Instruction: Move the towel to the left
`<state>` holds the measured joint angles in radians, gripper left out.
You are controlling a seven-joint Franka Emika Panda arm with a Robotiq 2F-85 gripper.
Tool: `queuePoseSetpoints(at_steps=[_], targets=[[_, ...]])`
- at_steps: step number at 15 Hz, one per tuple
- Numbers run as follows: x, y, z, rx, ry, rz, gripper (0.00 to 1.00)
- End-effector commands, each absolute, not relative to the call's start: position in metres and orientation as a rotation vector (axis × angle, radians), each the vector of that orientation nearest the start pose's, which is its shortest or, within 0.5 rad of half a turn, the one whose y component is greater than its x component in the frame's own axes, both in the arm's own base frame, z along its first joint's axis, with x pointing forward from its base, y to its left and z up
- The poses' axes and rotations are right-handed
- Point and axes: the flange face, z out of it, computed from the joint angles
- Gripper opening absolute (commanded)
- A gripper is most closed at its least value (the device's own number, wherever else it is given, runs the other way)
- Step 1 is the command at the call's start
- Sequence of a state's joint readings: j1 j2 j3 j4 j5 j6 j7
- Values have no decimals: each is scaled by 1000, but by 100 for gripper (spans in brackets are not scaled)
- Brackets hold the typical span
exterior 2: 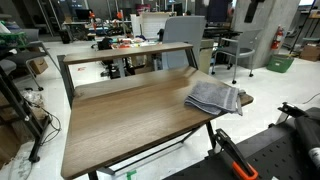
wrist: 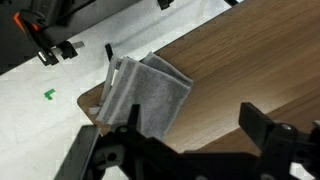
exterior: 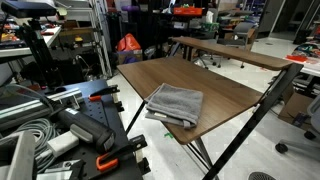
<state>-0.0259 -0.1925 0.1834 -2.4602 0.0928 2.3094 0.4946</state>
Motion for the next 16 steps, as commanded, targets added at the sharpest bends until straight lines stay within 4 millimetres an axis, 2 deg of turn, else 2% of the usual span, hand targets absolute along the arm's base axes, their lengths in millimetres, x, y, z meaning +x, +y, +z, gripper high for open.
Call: queuePoseSetpoints(at_steps=[1, 7, 12, 16], targets=[[480, 54, 315, -3024, 697, 37, 100], [509, 38, 230, -3013, 767, 62, 100], [527, 29, 175, -3025, 817, 60, 100], [533, 23, 145, -3042, 849, 85, 100]])
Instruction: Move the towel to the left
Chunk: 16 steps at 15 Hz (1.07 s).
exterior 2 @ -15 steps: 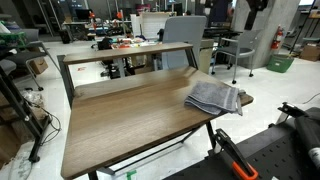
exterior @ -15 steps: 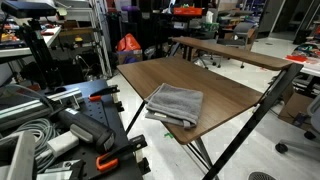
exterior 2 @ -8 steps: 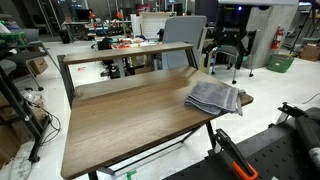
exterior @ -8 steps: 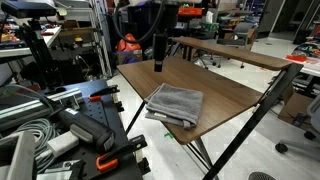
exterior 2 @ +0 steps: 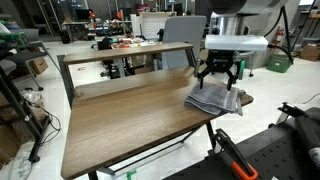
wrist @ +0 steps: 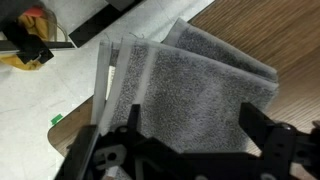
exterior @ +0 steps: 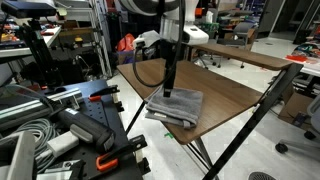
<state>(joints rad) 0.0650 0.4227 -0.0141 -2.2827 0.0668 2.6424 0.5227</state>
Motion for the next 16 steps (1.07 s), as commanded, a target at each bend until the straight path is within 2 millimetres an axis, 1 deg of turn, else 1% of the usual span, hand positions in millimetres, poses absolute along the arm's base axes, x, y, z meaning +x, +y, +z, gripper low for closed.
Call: queuePoseSetpoints(at_steps=[1, 5, 8, 12, 16], targets=[[534, 22, 138, -3045, 855, 87, 100], [536, 21, 119, -3056, 855, 101, 100], [542, 26, 111, -3059, 856, 97, 100], [560, 42, 115, -3059, 819, 65, 100], [583, 72, 113, -3076, 747, 31, 100]])
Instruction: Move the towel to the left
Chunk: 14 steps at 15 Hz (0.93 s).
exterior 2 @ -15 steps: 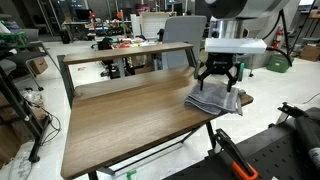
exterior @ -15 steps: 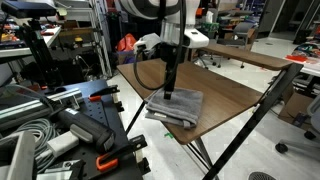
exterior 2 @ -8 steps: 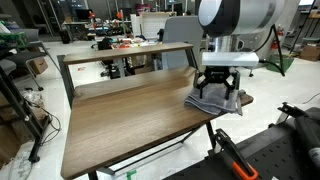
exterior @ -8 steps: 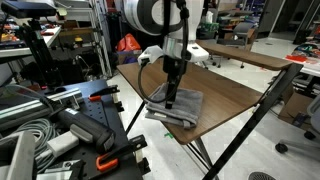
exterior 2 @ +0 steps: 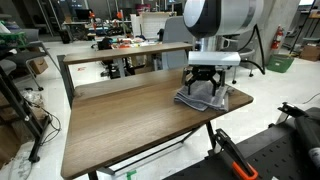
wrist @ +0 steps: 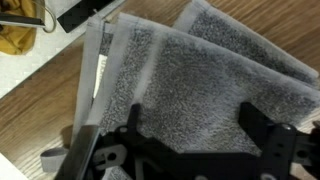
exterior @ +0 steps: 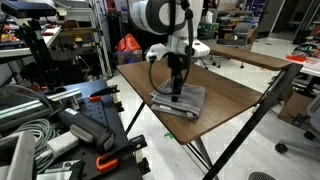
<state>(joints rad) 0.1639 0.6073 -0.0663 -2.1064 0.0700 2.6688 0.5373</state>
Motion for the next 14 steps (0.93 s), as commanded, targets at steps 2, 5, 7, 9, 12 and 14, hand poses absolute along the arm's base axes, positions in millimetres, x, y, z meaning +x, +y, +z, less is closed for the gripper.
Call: queuePoseSetpoints(at_steps=[2, 5, 7, 9, 12, 14], targets=[[593, 87, 107, -3081, 713, 26, 100], [608, 108, 101, -3089, 668, 16, 100], [620, 123, 101, -3089, 633, -2, 100], [633, 142, 103, -3090, 591, -25, 100], [651, 175, 106, -3092, 519, -47, 100], [663, 195, 108, -3086, 480, -59, 100]])
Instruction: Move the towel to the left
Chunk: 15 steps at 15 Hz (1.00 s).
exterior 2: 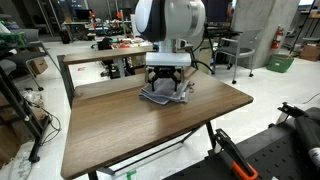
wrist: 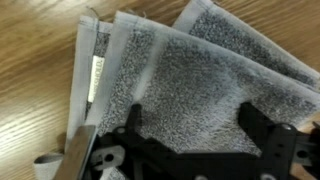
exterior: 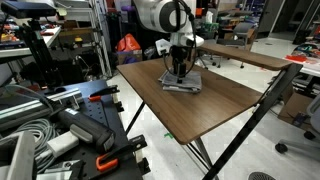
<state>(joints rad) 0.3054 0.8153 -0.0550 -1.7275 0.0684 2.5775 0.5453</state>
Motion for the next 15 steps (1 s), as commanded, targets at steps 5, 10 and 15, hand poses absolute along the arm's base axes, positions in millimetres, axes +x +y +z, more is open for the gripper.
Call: queuePoseSetpoints(at_steps=[5, 10, 15], targets=[[689, 224, 115, -3077, 436, -91, 100], [695, 227, 144, -3071, 446, -99, 100], [673, 231, 199, -3041, 360, 23, 100]])
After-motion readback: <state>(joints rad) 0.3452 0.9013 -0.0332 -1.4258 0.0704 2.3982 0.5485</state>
